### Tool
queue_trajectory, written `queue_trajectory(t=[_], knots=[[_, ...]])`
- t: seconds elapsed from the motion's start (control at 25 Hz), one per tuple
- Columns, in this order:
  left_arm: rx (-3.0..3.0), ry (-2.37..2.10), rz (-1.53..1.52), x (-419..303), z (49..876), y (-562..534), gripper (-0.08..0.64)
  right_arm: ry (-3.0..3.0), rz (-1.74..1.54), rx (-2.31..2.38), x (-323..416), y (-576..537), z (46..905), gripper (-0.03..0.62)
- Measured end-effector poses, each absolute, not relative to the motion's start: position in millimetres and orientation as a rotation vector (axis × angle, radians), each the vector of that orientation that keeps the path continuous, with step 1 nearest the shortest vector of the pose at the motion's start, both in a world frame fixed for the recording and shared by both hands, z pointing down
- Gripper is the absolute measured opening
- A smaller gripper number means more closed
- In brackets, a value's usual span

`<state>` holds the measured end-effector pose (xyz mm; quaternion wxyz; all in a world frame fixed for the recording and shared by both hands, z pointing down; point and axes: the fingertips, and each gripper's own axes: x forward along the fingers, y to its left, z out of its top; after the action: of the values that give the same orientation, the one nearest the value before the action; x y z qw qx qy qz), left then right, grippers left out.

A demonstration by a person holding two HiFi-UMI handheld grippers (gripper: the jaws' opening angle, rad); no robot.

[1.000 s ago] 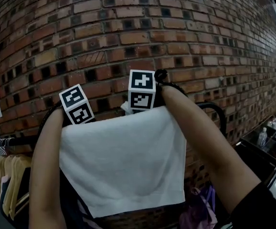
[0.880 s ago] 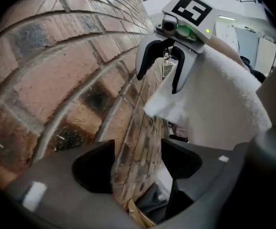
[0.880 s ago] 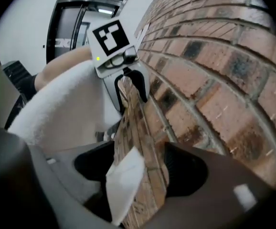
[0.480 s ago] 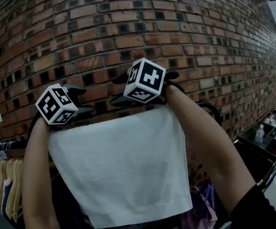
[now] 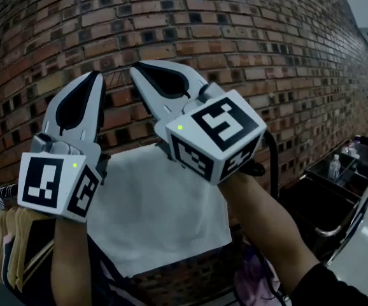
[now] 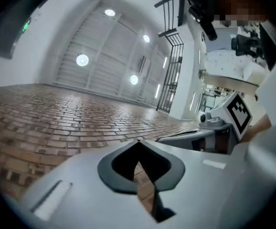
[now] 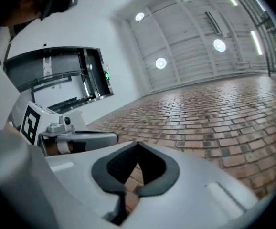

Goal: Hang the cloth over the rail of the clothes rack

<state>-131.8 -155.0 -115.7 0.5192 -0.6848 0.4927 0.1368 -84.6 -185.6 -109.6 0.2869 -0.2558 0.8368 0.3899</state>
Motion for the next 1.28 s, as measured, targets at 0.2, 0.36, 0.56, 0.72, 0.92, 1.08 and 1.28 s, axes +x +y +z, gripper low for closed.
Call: queue_trajectory(t=[0.2,0.36,0.56,0.72,0.92,1.08,1.28], knots=[[-1.777,1.304,0.307,-124,27,-166,0.008,2.266,0.966,-0.789,-95,-175,30,0.005],[-1.879,1.399,0.214,-123,146,-183,0.008,2.465,0.742,-0.918,-104,-203,154,0.005],[-2.075,1.521,0.173,-116,244,-204,0.008,2.589,0.455,-0.979,-94,-221,250,0.005],[-2.165,1.626,0.104,-117,297,-203,0.008,2.653,0.316,-0.995,-90,-217,293,0.005],[-2.214,1.694,0.123,-125,321,-206,0.008,2.676,0.274,-1.02,-87,-220,314,0.005],[-2.21,1.685,0.095,-124,325,-206,0.008,2.693,0.287,-1.029,-92,-220,320,0.005],[-2.223,1.689,0.097,-123,329,-207,0.008,2.703,0.305,-1.023,-95,-220,321,0.005]])
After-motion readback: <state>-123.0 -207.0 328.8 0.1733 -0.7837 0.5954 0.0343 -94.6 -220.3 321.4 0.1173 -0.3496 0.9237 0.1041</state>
